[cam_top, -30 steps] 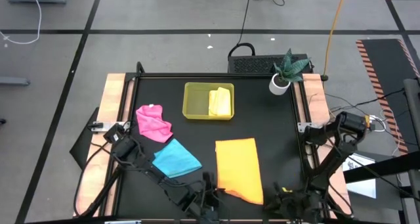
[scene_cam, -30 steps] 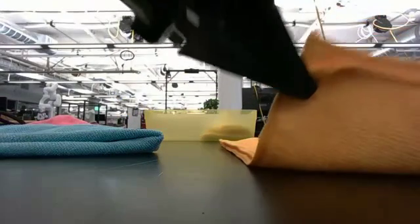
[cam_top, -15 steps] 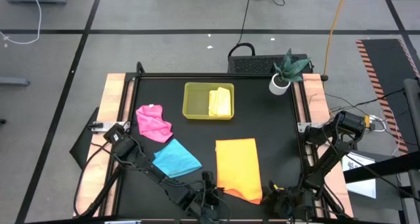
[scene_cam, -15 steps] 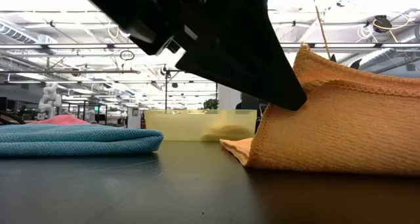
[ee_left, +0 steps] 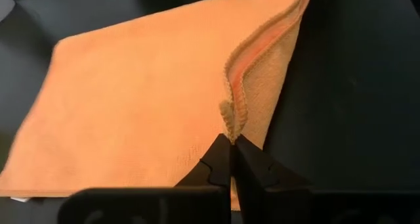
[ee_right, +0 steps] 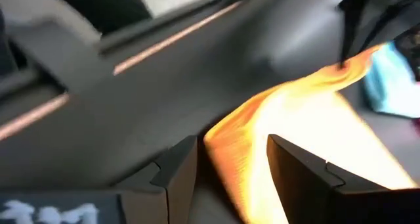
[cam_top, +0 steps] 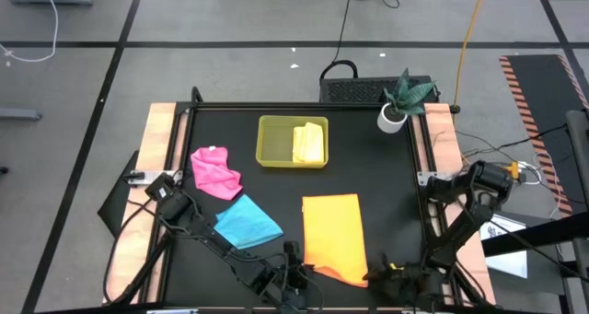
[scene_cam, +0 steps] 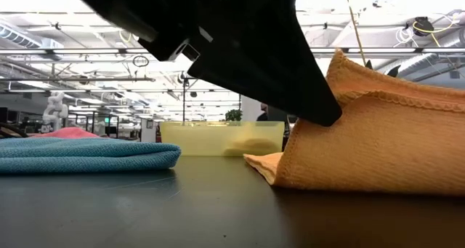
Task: Fold microfiber towels
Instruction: Fold the orange microfiber cloth
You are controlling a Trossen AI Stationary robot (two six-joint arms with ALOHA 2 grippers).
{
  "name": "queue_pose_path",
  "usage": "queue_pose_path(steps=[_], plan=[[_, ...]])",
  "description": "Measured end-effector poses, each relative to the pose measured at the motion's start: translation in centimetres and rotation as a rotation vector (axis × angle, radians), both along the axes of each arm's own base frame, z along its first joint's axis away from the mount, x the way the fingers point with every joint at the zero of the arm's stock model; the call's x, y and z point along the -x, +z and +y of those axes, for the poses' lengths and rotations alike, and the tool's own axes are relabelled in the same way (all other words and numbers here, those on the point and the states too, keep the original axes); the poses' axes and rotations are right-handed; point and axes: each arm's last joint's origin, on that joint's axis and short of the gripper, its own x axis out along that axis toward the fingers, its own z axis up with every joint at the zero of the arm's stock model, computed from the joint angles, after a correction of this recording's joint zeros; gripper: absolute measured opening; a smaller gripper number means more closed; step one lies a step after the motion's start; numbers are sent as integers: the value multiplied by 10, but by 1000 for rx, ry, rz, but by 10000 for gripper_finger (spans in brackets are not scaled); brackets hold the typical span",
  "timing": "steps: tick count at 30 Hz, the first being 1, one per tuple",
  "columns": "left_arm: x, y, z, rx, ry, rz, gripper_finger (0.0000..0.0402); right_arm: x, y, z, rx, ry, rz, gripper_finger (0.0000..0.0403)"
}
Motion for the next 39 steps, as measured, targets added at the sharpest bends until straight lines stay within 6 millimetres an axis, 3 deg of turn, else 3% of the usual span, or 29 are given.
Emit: queue_pose_path(steps=[3, 8, 14, 18, 25, 30, 34, 39], plan=[[0, 0, 0, 12, -9, 7, 15, -3, -12, 1, 28, 1, 8, 176], [0, 0, 0, 13, -9, 6, 17, -8, -15, 2, 23, -18, -20, 153], [0, 0, -1, 15, -10, 5, 5, -9, -11, 0, 13, -32, -22, 66], [2, 1, -7, 29, -47, 3, 19, -7, -8, 0, -22, -44, -17, 9], [9, 7, -29, 42, -194, -48, 9, -1, 34, 2, -317, -105, -49, 13], [15, 27, -34, 8, -182, -117, 10, 1, 64, -4, -486, -150, -65, 3], [17, 41, -31, -48, -98, -180, 18, 0, 73, -13, -517, -246, -98, 2], [4, 40, -12, -46, -32, -168, 6, -7, 70, -30, -498, -406, -96, 2]])
